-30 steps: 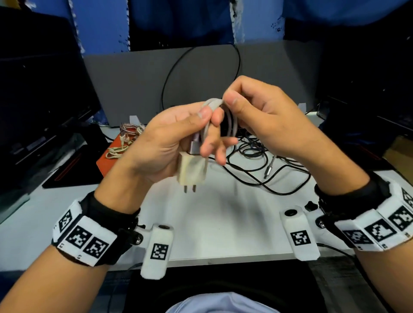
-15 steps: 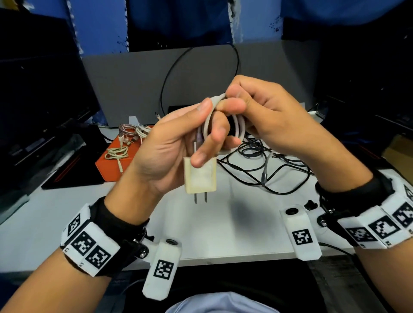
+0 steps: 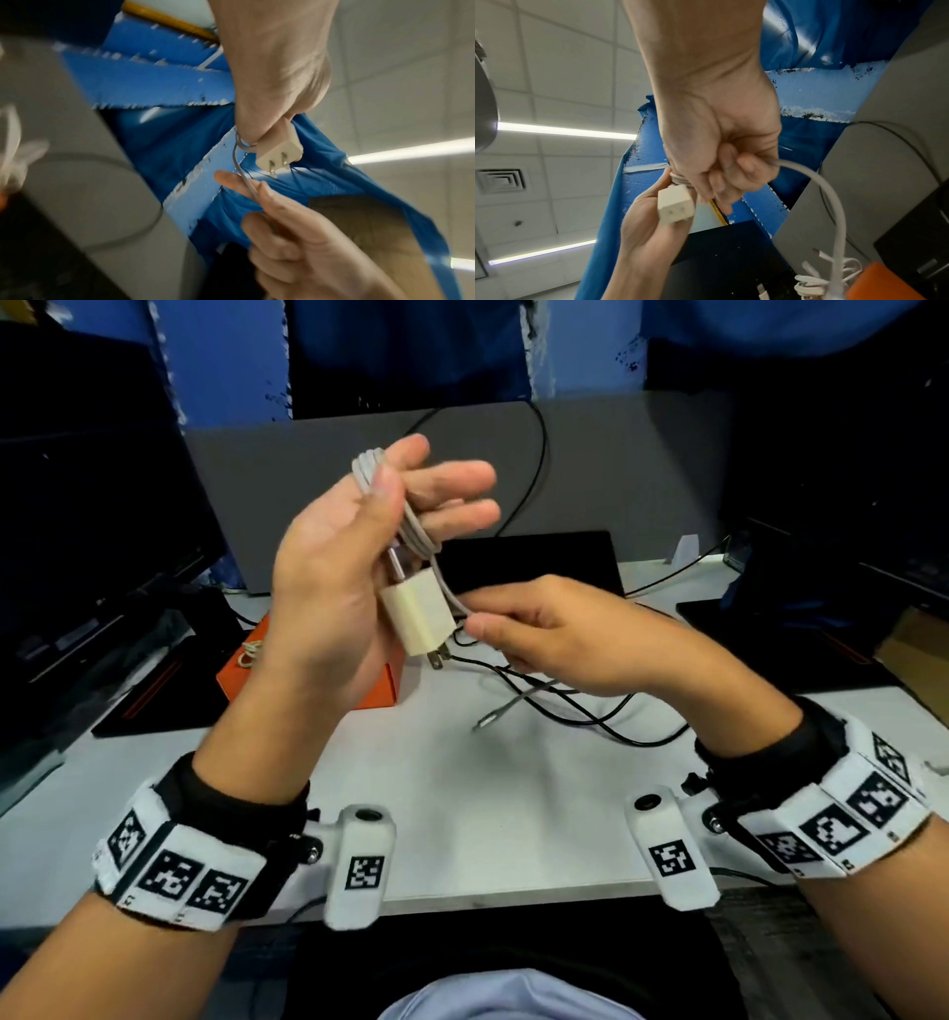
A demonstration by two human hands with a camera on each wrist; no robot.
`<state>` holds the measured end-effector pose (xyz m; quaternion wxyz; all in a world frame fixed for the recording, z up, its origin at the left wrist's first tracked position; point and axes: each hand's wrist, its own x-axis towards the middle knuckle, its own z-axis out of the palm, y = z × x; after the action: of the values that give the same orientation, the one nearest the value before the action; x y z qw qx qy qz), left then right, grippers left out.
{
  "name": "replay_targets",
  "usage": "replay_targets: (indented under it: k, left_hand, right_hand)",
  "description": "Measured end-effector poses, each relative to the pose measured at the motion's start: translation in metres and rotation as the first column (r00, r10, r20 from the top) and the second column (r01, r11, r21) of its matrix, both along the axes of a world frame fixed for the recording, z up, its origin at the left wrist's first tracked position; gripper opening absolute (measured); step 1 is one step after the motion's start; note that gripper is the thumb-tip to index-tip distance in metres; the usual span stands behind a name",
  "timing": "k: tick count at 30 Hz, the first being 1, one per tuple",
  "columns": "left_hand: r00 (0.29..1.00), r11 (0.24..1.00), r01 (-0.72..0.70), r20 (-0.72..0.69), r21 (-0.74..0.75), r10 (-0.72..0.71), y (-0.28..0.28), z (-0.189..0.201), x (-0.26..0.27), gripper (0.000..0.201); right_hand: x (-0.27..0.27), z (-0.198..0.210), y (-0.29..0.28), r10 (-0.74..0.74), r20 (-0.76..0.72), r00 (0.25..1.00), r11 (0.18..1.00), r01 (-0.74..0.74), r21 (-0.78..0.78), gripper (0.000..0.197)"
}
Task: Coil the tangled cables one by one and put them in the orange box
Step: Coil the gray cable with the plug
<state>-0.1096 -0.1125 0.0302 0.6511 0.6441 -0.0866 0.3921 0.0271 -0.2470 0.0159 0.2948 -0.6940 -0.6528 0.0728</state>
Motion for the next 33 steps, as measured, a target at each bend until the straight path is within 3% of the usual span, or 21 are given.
replay_targets:
  k: [2,4,6,8,11,14,17,19,24,27,29,33]
  left_hand:
    - [0.989,0.955,-0.129,-0.04,0.265,0.145,0.0,-0.001,-0.001,0.027]
    - [0.963,0.868,-0.167,-0.111,0.468,0.245,-0.001,-0.003,-0.002,0.027]
    - [0.925,0.806,-0.102,-0.242,0.583,0.292,0.004,-0.007,-0.002,0.025]
    - [0.858,0.765,0.0,-0.394,0.644,0.331,0.01,-0.007,-0.003,0.033]
    - [0.864,0.823,0.231,-0.499,0.519,0.072,0.01,-0.004,-0.009,0.026]
    - [0.876,0.872,0.338,-0.457,0.355,-0.153,0.007,0.0,-0.014,0.029]
    - [0.871,0.865,0.413,-0.402,0.285,-0.284,0.009,0.002,-0.017,0.029]
    - [0.872,0.861,0.413,-0.402,0.298,-0.279,0.011,0.006,-0.021,0.031]
    - [0.853,0.851,0.415,-0.462,0.321,-0.242,0.013,0.011,-0.028,0.039]
    - [0.852,0.871,0.449,-0.39,0.199,-0.35,0.009,0.008,-0.022,0.033]
    - [0.835,0.86,0.501,-0.315,0.096,-0.451,0.006,0.006,-0.018,0.029]
    - [0.816,0.833,0.552,-0.187,-0.025,-0.547,-0.004,0.0,-0.007,0.029]
  right_hand:
    - [-0.009,0.001,-0.003,0.056,0.04,0.998,0.995,-0.052,-0.08,0.023]
    - [-0.013,0.003,-0.007,0.097,0.107,0.99,0.984,-0.079,-0.159,0.021]
    - [-0.015,0.006,-0.01,0.112,0.175,0.978,0.98,-0.079,-0.183,0.03]
    - [-0.015,0.013,-0.016,0.086,0.154,0.984,0.992,-0.071,-0.1,0.031]
    - [-0.011,0.027,-0.028,0.005,0.053,0.999,0.991,-0.012,0.135,0.024]
    - [-0.011,0.031,-0.031,-0.05,-0.021,0.999,0.947,0.054,0.316,0.022]
    - [-0.022,0.027,-0.028,-0.083,0.009,0.996,0.893,0.071,0.445,0.024]
    - [-0.031,0.024,-0.025,-0.112,0.052,0.992,0.853,0.069,0.517,0.026]
    - [-0.019,0.025,-0.024,-0.134,-0.071,0.988,0.871,0.152,0.467,0.034]
    - [-0.013,0.023,-0.022,-0.099,-0.075,0.992,0.895,0.122,0.43,0.018]
    - [-0.012,0.021,-0.02,-0.063,-0.081,0.995,0.884,0.093,0.459,0.023]
    - [-0.011,0.018,-0.017,0.083,-0.313,0.946,0.909,0.057,0.412,0.034]
